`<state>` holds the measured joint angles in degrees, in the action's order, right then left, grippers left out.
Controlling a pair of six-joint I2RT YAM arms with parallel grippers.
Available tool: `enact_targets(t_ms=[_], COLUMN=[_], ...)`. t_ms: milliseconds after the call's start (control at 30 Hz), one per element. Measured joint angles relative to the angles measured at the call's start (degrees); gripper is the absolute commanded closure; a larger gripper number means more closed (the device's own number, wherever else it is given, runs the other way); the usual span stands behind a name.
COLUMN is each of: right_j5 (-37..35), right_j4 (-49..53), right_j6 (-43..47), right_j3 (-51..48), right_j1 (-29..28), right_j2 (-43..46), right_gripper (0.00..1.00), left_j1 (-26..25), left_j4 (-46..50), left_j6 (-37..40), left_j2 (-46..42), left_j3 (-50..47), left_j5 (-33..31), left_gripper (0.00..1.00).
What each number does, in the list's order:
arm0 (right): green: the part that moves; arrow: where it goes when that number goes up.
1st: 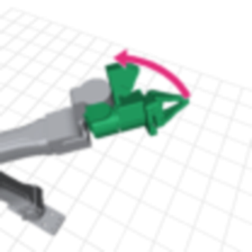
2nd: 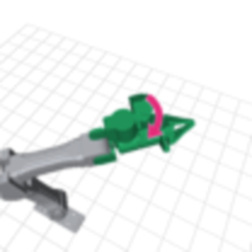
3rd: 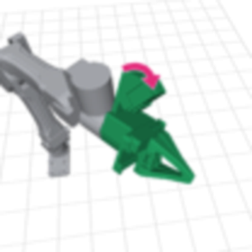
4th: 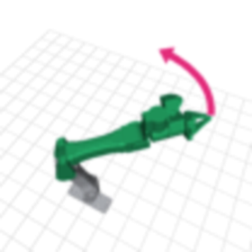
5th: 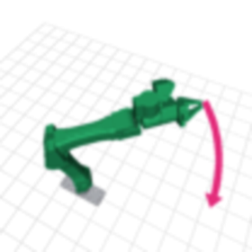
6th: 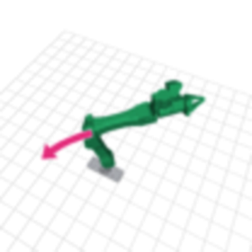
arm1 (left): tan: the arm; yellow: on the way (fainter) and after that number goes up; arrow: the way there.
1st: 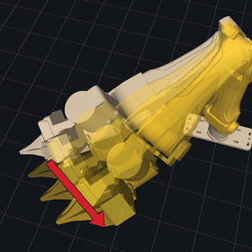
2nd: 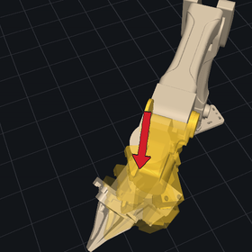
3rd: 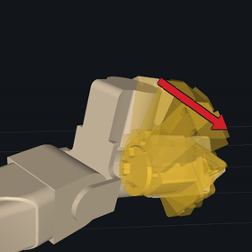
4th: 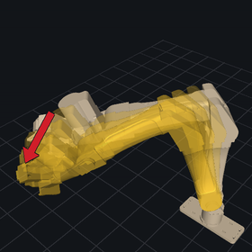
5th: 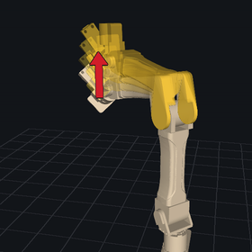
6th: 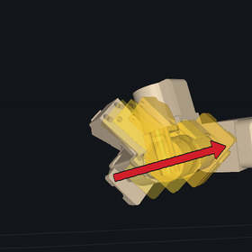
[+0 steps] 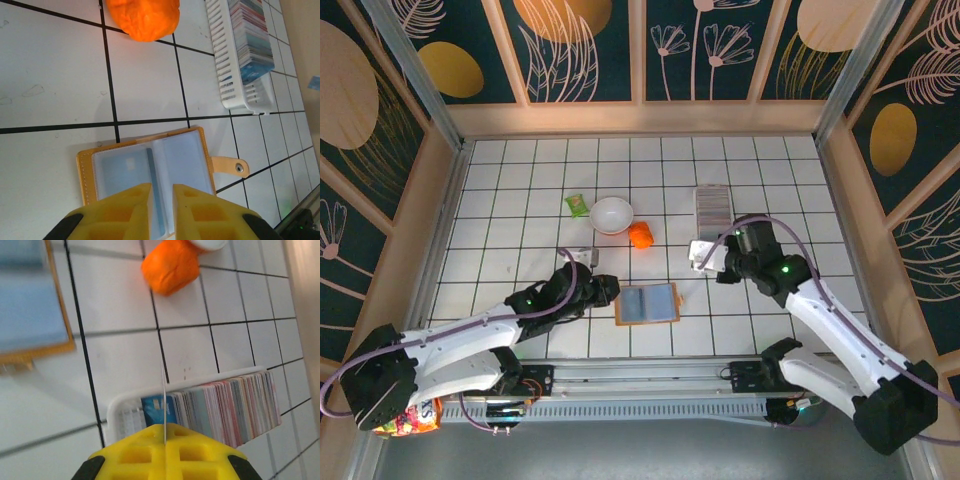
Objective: Put the credit cards into the card holder
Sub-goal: Insert the credit card into the card slot.
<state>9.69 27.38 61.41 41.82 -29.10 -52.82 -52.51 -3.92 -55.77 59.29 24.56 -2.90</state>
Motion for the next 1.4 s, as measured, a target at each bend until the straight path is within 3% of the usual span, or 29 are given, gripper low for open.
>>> enact_targets(t_ms=[233, 467, 667, 1033, 1233, 1400], right_j5=[8.22, 10.05, 14.32, 10.56, 9.22, 8.76], right_j4=[-5.79, -4.22, -3.13, -4.72, -6.21, -9.88], right_j6=[-30.12, -70.93, -93.55, -110.95, -114.92, -115.38], right_j3=[2.21, 12.87, 10.71, 8.61, 6.38, 2.99], right_j1=[0.09, 3.13, 4.26, -1.86, -4.61, -7.04], right_j2=[2.03, -9.11, -11.67, -8.83, -8.35, -8.35], right_gripper=[1.0, 1.0, 1.0, 1.0, 1.0, 1.0], left_j1=[0.0, 0.0, 0.0, 0.0, 0.0, 0.0], left_j4=[0.79, 1.25, 1.42, 2.05, 2.05, 2.73], left_j6=[-1.42, -2.71, -3.41, -5.25, -6.08, -5.75], left_j2=[-1.14, -1.14, -1.14, -1.18, -1.18, -0.98], left_j3=[0.04, 0.92, 2.27, 2.36, 2.34, 2.34], left_j5=[-0.81, -0.79, -0.57, -0.57, -0.39, -0.59], left_gripper=[0.83, 0.83, 0.83, 0.88, 0.88, 0.82])
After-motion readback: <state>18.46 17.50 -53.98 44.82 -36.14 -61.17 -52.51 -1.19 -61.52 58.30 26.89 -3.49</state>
